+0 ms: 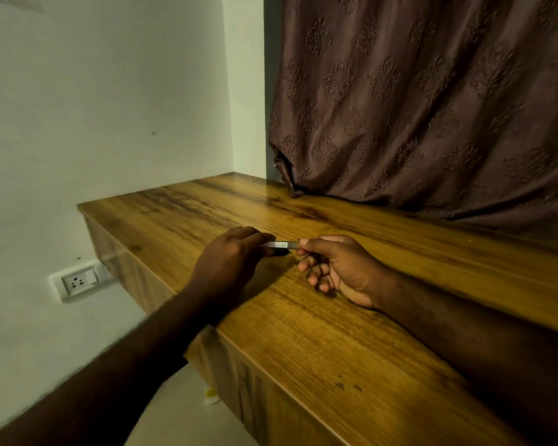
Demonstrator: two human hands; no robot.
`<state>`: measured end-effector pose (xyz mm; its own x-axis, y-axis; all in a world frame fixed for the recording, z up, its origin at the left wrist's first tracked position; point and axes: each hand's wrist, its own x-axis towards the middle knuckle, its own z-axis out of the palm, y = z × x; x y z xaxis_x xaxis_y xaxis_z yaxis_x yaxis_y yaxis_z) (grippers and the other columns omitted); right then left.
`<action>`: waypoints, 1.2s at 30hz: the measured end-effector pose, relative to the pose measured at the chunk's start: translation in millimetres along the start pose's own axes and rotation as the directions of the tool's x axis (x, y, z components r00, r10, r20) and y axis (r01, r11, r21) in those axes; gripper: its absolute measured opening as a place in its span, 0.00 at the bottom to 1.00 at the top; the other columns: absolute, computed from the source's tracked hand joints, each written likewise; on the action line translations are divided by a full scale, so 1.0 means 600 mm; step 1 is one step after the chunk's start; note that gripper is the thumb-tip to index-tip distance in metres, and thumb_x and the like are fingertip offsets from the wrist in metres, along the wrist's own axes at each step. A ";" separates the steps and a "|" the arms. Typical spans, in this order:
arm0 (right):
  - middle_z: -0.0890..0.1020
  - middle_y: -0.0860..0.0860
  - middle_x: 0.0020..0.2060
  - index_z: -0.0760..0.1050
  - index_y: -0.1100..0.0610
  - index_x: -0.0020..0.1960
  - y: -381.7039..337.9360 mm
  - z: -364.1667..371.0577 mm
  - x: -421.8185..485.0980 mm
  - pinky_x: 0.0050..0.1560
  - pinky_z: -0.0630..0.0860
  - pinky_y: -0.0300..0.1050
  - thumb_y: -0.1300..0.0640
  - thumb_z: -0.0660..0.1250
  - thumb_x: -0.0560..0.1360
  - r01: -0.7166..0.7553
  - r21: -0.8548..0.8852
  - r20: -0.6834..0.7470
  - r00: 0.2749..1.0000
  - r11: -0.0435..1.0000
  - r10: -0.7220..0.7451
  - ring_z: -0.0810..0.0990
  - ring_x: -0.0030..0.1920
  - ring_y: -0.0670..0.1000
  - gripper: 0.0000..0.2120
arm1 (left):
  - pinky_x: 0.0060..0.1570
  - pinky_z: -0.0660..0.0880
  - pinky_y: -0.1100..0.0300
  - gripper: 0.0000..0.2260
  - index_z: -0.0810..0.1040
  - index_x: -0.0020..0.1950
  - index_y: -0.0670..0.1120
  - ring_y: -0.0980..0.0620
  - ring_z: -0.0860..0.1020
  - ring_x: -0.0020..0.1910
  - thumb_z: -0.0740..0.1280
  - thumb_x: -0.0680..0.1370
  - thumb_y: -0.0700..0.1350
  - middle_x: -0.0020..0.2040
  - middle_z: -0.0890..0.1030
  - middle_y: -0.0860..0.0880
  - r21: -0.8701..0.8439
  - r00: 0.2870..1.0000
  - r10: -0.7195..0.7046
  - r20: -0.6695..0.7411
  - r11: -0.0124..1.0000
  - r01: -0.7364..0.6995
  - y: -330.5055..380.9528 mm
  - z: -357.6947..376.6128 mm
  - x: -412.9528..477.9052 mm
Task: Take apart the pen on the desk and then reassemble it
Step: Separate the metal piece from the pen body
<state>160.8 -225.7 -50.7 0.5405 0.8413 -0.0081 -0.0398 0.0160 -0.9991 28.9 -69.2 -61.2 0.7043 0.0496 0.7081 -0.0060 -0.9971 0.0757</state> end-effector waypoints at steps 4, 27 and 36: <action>0.78 0.56 0.32 0.75 0.63 0.48 0.001 -0.001 0.000 0.19 0.67 0.36 0.58 0.64 0.78 0.010 0.001 0.010 1.000 1.000 -0.010 0.74 0.23 0.48 0.07 | 0.38 0.78 0.51 0.17 0.80 0.58 0.45 0.46 0.80 0.43 0.58 0.76 0.51 0.48 0.83 0.45 -0.004 1.000 -0.007 -0.001 1.000 0.007 0.000 0.001 0.001; 0.81 0.52 0.32 0.76 0.60 0.47 0.008 -0.011 0.004 0.23 0.61 0.37 0.61 0.66 0.77 0.227 -0.086 -0.290 0.926 0.970 -0.242 0.69 0.20 0.48 0.02 | 0.42 0.78 0.51 0.14 0.79 0.58 0.46 0.44 0.81 0.45 0.62 0.75 0.47 0.49 0.83 0.45 -0.020 0.991 -0.129 -0.037 0.991 0.129 -0.010 0.003 -0.001; 0.79 0.53 0.33 0.76 0.60 0.48 0.003 -0.029 0.008 0.20 0.62 0.34 0.60 0.65 0.78 0.301 -0.098 -0.410 0.856 0.948 -0.315 0.69 0.21 0.47 0.03 | 0.37 0.74 0.57 0.12 0.75 0.51 0.50 0.50 0.77 0.40 0.70 0.71 0.52 0.43 0.80 0.50 0.013 0.972 -0.233 -0.020 0.972 0.233 -0.024 0.021 -0.002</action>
<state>177.9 -231.0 -52.9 0.8197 0.4938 0.2900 0.2076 0.2158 -0.9541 37.0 -55.8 -72.1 0.6721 0.2816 0.6849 0.1676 -0.9587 0.2296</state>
